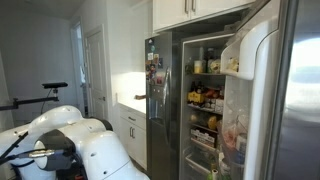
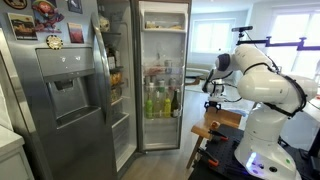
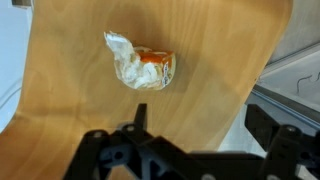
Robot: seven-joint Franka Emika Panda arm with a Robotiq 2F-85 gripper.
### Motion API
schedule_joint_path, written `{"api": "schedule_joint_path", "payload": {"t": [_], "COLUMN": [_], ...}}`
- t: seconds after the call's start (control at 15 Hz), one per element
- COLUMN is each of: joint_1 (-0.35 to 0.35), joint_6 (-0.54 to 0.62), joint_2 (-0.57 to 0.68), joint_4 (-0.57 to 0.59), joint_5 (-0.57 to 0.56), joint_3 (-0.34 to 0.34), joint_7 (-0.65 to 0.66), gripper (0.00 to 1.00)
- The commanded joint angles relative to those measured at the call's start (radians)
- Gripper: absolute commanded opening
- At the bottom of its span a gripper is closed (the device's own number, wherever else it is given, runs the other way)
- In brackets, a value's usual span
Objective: Put the plastic pack in the top right component in the refrigerator and close the component door
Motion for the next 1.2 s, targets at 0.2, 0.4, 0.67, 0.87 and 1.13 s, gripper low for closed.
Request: {"api": "schedule_joint_path", "payload": {"t": [0.2,0.4,0.67,0.87,1.13], "joint_1": [0.008,0.008,0.004,0.018,0.038], "joint_6": [-0.004,-0.004,0.002,-0.013,-0.025], "joint_2": [0.038,0.041,0.050,0.077,0.115], "joint_4": [0.033,0.033,0.040,0.070,0.113], "joint_5": [0.005,0.005,0.010,0.009,0.009], "joint_3": [-0.016,-0.015,-0.010,-0.020,-0.039], "joint_7": [0.059,0.059,0.058,0.097,0.169], "gripper": [1.00,1.00,1.00,1.00,1.00]}}
